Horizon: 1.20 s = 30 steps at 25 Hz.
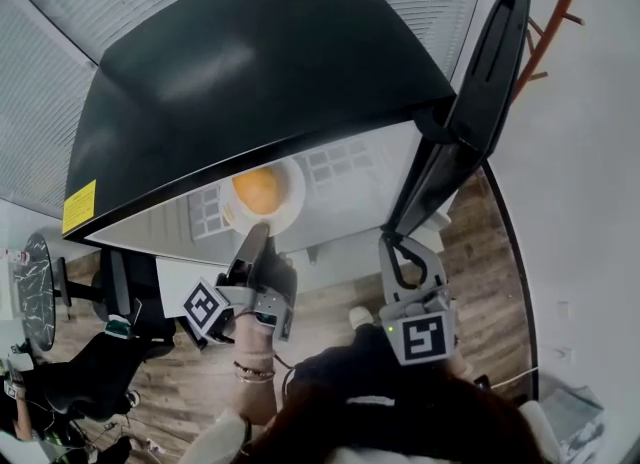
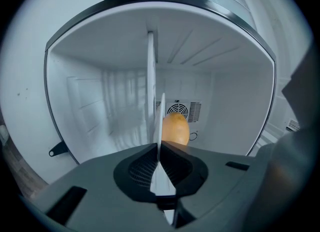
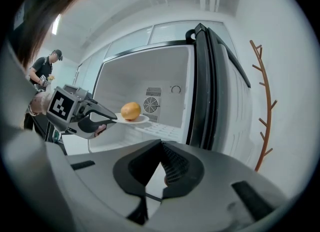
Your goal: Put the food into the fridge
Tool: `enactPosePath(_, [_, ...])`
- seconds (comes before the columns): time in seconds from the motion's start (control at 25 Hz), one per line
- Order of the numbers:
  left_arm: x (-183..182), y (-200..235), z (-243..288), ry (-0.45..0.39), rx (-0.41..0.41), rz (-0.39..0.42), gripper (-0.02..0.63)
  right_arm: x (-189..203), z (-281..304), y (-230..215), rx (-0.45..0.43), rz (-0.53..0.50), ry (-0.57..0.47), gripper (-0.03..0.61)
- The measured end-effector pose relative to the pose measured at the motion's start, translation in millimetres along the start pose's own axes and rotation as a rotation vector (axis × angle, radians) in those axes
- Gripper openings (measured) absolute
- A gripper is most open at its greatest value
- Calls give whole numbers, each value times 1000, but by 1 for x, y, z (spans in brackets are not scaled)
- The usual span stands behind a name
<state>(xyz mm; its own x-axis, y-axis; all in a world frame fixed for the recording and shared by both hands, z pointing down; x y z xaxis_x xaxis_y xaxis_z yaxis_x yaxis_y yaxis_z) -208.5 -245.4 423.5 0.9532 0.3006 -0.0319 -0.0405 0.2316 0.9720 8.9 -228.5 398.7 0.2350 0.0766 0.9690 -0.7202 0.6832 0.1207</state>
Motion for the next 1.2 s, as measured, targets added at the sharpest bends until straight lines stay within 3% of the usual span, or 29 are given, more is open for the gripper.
enactPosePath(0.76, [-9, -5, 5, 5, 25, 36, 41, 4, -7, -7, 39, 17, 15, 0])
enactPosePath(0.92, [-10, -13, 4, 3, 69, 64, 123, -3, -5, -4, 23, -11, -16, 0])
enactPosePath(1.2, [7, -15, -16, 22, 96, 97, 156, -4, -21, 8, 11, 2, -45, 0])
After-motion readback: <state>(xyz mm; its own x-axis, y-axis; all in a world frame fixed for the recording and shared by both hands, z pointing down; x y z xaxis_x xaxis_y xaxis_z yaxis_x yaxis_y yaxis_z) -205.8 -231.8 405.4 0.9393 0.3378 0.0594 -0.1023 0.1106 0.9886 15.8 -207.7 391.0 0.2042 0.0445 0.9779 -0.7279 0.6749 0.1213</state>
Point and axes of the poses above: the fingertips, and each gripper's own axes: z forward along the fingers, y to its left, x out of its underside, the point moved 2 cm from there along -z, backward along the fingers, and after that the axes turned 11 degrees about -x, right-handed, at the moved point
